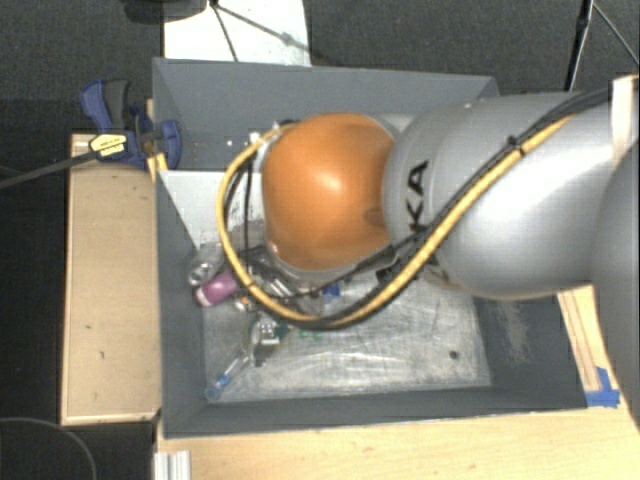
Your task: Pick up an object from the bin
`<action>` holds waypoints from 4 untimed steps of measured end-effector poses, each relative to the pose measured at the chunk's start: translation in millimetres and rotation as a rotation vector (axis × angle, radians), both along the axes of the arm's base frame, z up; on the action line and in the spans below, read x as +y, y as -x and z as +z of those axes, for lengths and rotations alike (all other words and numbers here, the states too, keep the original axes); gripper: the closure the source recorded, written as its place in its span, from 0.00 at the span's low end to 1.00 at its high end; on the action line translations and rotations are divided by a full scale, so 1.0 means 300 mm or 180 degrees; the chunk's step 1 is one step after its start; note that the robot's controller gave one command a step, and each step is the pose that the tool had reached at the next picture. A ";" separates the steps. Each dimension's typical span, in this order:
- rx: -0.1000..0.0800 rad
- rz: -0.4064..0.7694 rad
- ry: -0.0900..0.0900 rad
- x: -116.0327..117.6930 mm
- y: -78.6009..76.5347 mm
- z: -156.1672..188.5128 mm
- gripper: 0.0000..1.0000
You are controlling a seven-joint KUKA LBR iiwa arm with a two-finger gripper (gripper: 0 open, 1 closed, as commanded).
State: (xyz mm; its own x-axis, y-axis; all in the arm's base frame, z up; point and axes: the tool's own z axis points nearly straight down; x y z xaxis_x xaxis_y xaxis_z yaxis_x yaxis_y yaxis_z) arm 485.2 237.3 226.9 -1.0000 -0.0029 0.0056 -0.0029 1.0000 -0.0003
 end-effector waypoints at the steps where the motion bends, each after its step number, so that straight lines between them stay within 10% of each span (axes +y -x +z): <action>1: -0.0005 -0.0296 0.0007 -0.147 -0.033 -0.448 0.00; 2: -0.0011 -0.0739 0.0005 -0.240 -0.066 -0.498 0.00; 3: -0.0021 -0.0755 -0.0007 -0.233 -0.068 -0.491 1.00; 4: -0.0030 -0.0736 -0.0004 -0.271 -0.072 -0.383 1.00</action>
Offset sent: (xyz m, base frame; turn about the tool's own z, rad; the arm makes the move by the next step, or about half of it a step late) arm 0.0104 -0.0423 -0.1304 0.0862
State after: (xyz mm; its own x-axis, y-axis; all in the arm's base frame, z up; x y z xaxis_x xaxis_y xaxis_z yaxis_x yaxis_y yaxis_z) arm 506.7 156.0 112.1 -0.9740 0.2264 -0.0038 0.2264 0.9740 0.0020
